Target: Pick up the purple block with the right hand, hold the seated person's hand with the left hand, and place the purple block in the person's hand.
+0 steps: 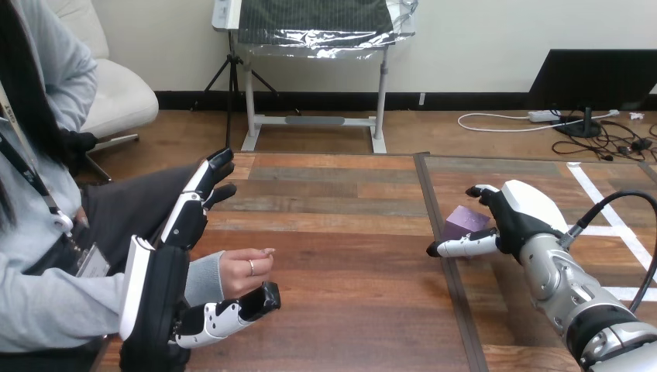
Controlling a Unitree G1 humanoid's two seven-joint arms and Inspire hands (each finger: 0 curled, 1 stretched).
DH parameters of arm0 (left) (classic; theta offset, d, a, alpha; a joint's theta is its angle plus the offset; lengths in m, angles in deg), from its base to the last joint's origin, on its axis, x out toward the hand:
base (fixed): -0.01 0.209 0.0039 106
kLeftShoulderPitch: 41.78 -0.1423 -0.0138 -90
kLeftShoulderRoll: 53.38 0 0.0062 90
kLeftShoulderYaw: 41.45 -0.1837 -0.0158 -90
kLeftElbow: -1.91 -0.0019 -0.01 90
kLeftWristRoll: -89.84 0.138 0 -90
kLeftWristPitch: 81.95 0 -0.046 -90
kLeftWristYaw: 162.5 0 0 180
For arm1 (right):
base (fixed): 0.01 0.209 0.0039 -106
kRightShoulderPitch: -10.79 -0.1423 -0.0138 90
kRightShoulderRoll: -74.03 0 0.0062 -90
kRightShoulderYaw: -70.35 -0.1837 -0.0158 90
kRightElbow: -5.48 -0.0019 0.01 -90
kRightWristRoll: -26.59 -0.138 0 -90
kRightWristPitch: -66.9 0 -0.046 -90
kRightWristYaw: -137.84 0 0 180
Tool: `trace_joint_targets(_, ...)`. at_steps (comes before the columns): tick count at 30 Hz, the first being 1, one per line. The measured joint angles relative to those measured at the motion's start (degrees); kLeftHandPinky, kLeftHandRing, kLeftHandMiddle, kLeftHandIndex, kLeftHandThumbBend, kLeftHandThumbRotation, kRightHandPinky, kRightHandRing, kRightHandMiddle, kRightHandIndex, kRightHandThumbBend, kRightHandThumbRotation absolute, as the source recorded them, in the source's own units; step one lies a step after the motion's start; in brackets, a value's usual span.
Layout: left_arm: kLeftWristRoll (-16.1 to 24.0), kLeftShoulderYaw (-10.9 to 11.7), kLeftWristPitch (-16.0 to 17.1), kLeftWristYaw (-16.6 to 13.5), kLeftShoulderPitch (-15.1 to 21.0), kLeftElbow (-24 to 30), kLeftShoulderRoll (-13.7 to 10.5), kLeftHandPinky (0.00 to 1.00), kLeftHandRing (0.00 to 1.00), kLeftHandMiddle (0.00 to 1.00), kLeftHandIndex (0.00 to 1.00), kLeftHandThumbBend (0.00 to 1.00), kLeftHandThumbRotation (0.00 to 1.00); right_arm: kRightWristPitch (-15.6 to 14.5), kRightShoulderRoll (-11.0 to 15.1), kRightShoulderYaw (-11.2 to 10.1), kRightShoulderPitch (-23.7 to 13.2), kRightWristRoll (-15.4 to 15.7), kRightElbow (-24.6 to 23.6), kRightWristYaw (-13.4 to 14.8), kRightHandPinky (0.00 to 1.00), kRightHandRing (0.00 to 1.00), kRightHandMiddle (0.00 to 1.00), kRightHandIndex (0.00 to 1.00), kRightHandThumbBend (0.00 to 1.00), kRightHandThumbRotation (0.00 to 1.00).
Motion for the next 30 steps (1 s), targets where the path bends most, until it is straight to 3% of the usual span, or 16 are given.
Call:
trace_joint_targets(5, 0.6, 0.1, 0.0, -0.3, 0.0, 0.0, 0.0, 0.81, 0.89, 0.91, 0.90, 1.00, 0.71, -0.1, 0.0, 0.0, -0.1, 0.0, 0.0, 0.0, 0.33, 0.42, 0.49, 0.80, 1.00, 0.25)
trace_joint_targets(7, 0.6, 0.1, 0.0, -0.4, 0.0, 0.0, 0.0, 0.81, 0.89, 0.91, 0.90, 1.00, 0.71, -0.1, 0.0, 0.0, -0.1, 0.0, 0.0, 0.1, 0.30, 0.39, 0.47, 0.79, 1.00, 0.24)
trace_joint_targets(13, 0.6, 0.1, 0.0, -0.5, 0.0, 0.0, 0.1, 0.81, 0.89, 0.91, 0.89, 1.00, 0.71, -0.2, 0.1, 0.1, -0.1, 0.2, 0.0, 0.5, 0.35, 0.46, 0.53, 0.74, 1.00, 0.20)
trace_joint_targets(19, 0.6, 0.0, 0.0, -0.6, 0.0, 0.0, 0.1, 0.81, 0.90, 0.92, 0.89, 1.00, 0.71, -0.2, 0.1, 0.1, -0.1, 0.3, 0.0, 1.1, 0.36, 0.46, 0.51, 0.68, 1.00, 0.16)
trace_joint_targets(25, 0.5, 0.0, 0.0, -0.6, -0.2, 0.2, 0.4, 0.82, 0.90, 0.92, 0.89, 1.00, 0.70, -0.6, 0.1, 0.1, -0.1, 0.5, 0.0, 1.2, 0.41, 0.51, 0.57, 0.64, 0.98, 0.12)
trace_joint_targets(30, 0.4, -0.1, -0.1, -0.7, -0.4, 0.3, 0.9, 0.81, 0.90, 0.91, 0.89, 1.00, 0.69, -0.9, 0.2, 0.1, -0.1, 0.9, 0.0, 1.2, 0.38, 0.47, 0.54, 0.60, 0.97, 0.08)
